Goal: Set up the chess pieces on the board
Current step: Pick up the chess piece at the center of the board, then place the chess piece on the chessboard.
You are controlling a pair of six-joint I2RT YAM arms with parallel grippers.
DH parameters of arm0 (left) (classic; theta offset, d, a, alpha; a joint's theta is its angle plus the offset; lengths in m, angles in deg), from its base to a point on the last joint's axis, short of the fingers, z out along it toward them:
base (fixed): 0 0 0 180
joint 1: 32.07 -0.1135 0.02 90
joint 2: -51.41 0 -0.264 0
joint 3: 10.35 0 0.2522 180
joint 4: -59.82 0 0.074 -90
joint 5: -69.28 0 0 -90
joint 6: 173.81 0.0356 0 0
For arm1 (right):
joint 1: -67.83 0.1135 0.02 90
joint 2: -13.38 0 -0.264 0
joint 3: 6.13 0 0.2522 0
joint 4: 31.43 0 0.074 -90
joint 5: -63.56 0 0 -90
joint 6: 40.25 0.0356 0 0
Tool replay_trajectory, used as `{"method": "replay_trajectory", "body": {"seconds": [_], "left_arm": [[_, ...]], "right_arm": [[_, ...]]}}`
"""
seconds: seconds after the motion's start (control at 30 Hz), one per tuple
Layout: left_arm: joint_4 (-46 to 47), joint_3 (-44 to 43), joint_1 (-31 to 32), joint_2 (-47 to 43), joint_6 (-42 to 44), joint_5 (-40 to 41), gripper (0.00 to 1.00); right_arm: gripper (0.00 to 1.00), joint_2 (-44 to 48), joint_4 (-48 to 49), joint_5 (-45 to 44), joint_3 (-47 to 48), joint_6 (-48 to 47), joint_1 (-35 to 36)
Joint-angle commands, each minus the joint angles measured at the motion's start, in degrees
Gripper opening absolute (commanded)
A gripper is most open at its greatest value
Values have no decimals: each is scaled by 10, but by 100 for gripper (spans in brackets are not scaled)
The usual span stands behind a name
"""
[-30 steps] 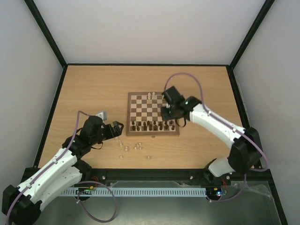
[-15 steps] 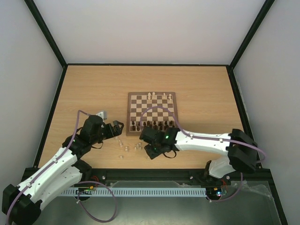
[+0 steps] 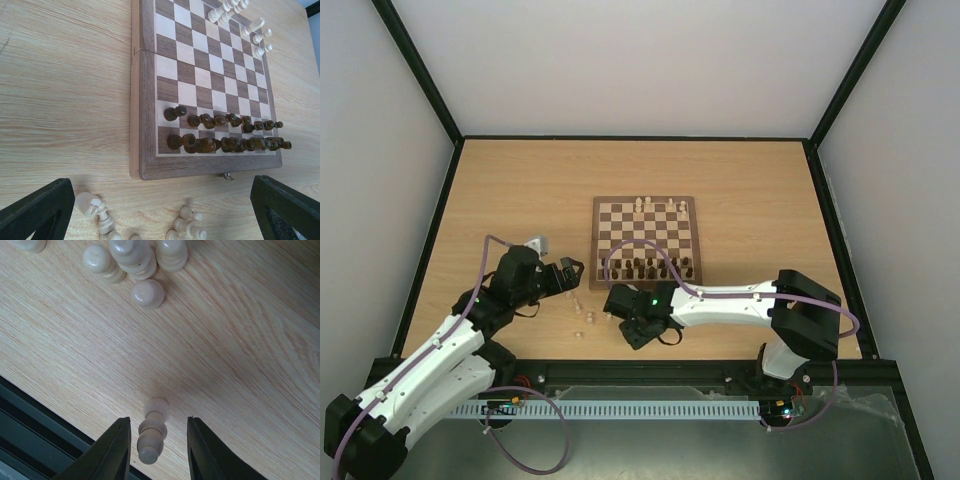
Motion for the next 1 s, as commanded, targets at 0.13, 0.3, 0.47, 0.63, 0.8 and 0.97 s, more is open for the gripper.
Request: {"method": "replay_trajectory", "body": {"seconds": [0.13,0.3,0.47,0.63,0.8,0.97], "left_arm": [[-1,-12,-4,-2,5,7,100],[2,-7,-4,-3,4,5,99],[11,-2,-4,1,4,-1,100],[23,1,-4,10,6,-5,99],[30,1,-4,19,9,-8,100],[33,3,-6,26,11,-13,99]], "right_arm": [[8,4,-27,-23,2,14,5],[6,19,-47,-36,7,14,5],[6,49,-129,-105,99,0,-23],[7,67,-201,-147,234,-62,-158],[7,-22,-236,-133,389,-120,-290],[7,-149,-281,-105,559,-151,-368]]}}
